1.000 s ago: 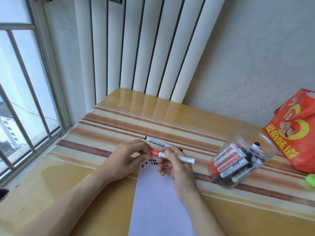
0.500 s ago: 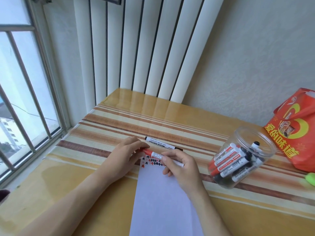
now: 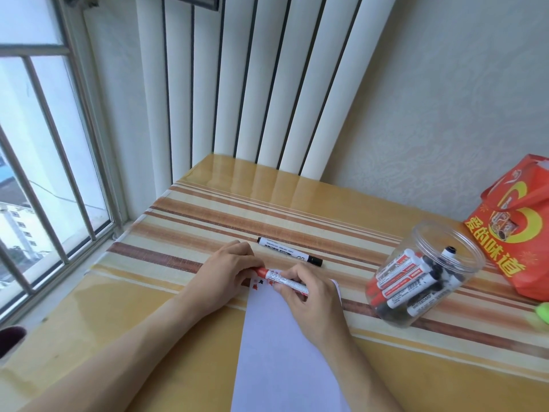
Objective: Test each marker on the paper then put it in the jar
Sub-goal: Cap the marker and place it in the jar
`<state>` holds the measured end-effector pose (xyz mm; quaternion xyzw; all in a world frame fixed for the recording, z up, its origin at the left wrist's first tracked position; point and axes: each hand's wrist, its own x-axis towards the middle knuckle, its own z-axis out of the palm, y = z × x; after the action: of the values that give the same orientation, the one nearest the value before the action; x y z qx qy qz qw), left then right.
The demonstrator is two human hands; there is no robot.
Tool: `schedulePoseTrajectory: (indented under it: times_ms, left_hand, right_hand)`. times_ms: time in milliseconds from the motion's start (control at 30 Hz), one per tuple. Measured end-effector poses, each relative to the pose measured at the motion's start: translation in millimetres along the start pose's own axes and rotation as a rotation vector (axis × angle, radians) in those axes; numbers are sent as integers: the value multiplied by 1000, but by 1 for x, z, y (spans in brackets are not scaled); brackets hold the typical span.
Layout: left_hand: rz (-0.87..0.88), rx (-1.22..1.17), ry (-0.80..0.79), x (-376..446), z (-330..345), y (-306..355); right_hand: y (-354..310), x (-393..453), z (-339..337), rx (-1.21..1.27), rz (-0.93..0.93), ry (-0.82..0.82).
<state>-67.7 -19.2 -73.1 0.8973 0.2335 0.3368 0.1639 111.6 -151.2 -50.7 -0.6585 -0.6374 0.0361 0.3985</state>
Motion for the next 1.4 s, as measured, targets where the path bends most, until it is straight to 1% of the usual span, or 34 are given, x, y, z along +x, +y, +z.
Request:
schedulePoseTrajectory:
  times_ms: [200,333,433,500,600,733,800,867,933,967,1033,1067,1133,1200,1267,1367,1400]
  left_hand:
    - [21,36,-1,0,-1,2]
    - [-18,5,5,0,1,4]
    - [-42,7,-6,0,0,6]
    - [-87,21,-40,-1,0,7]
    - [-147,67,-106,-2,1,8]
    - [-136,115,-157,-3,4,7]
    - [-121,119,-134,-4,4,6]
    - [-124,90,-74,-5,3,5]
    - [-141,69,-35,-5,2,4]
    - [-145,74,-32,-5,4,3]
    - [-134,117,-34,-6,6,1]
    - [-127,148,-28,-7,8,0]
    - [-132,199,10,-7,9,0]
    - [-152,232,48,-8,10,1]
    - [-178,256,33,-8,12,1]
    - [-232,282,-11,-8,14,-1]
    - [-252,288,-23,-8,14,-1]
  right_hand:
    - [3,0,-1,41,30,-12]
    - [-3,5,-5,76,-18,16]
    - [-9,13,-18,188,50,29]
    - [-16,17,-32,264,87,39]
    - [-29,24,-63,295,95,202]
    - [-28,34,-126,94,4,476]
    - [-24,38,-160,9,-32,612]
    - [-22,40,-189,-77,-68,738]
    - [-19,40,-210,-187,-70,798]
    - [-15,39,-216,-234,-53,783]
    - [-3,39,-219,-309,40,650]
    - [4,39,-217,-356,101,550]
    - [14,39,-210,-492,263,283]
    - [17,38,-204,-652,354,34]
    - [15,38,-201,-721,362,-58]
    - [15,39,-198,-765,360,-112]
    - [15,39,-197,-759,362,-106]
